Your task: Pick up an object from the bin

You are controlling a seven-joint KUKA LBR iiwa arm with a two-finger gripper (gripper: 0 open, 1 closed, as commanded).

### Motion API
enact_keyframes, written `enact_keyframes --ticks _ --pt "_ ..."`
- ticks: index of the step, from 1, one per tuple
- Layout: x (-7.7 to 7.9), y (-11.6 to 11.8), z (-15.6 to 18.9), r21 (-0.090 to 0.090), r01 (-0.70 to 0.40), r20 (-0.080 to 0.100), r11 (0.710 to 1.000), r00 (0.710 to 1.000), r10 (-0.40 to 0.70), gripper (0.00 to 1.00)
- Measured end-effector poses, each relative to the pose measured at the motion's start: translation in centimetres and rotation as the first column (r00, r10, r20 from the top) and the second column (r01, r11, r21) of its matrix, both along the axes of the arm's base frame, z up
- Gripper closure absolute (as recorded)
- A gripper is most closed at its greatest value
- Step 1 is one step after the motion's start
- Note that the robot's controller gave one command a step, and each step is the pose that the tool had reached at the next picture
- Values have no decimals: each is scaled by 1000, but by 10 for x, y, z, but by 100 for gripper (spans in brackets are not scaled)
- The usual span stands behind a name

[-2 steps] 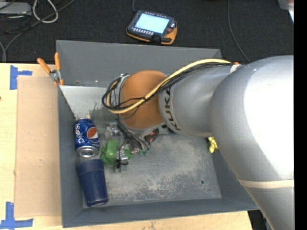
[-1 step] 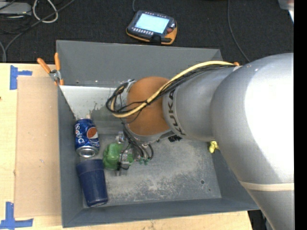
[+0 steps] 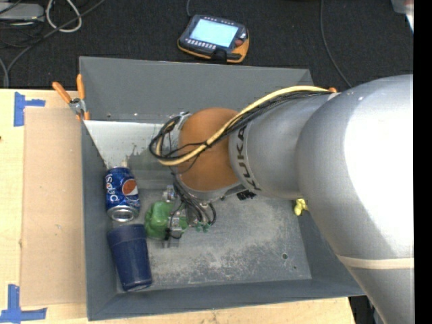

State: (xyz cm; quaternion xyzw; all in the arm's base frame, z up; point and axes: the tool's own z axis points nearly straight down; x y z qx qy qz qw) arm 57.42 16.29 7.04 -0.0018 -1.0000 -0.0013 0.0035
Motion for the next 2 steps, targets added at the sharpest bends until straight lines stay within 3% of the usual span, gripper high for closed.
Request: enact_keyframes --ticks 2 --pt "-1 0 27 0 2 -4 1000 1000 -2 100"
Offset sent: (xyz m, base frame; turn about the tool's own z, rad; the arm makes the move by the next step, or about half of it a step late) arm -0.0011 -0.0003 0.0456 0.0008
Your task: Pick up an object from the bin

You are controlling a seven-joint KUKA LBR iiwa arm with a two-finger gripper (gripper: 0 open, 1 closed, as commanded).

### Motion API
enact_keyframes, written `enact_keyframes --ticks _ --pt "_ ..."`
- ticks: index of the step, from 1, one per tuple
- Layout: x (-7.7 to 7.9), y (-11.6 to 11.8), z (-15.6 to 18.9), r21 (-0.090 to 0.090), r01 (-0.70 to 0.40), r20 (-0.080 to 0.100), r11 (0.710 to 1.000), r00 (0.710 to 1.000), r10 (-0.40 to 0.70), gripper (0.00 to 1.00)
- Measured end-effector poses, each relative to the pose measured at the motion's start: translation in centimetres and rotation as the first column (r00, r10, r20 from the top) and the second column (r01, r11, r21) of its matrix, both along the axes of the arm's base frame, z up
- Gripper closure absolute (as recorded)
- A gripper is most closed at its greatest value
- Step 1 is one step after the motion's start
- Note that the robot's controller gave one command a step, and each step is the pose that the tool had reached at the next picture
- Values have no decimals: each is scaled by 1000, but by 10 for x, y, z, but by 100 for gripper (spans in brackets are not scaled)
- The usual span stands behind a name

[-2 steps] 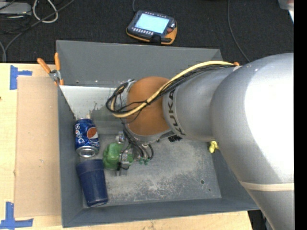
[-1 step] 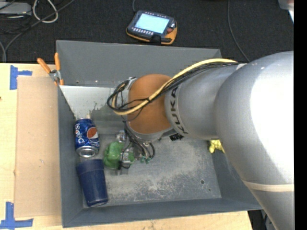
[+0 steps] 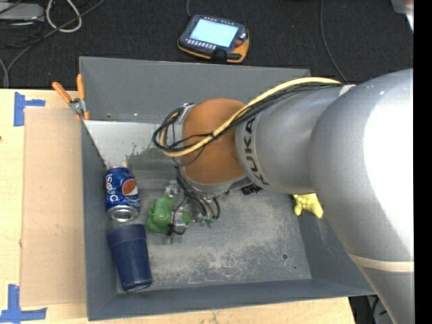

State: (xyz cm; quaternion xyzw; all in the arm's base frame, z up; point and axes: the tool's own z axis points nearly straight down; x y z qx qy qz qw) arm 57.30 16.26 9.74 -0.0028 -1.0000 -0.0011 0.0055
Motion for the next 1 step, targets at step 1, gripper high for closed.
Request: enact_keyframes --ticks 1 --pt "0 0 16 0 0 1 1000 1000 0 100"
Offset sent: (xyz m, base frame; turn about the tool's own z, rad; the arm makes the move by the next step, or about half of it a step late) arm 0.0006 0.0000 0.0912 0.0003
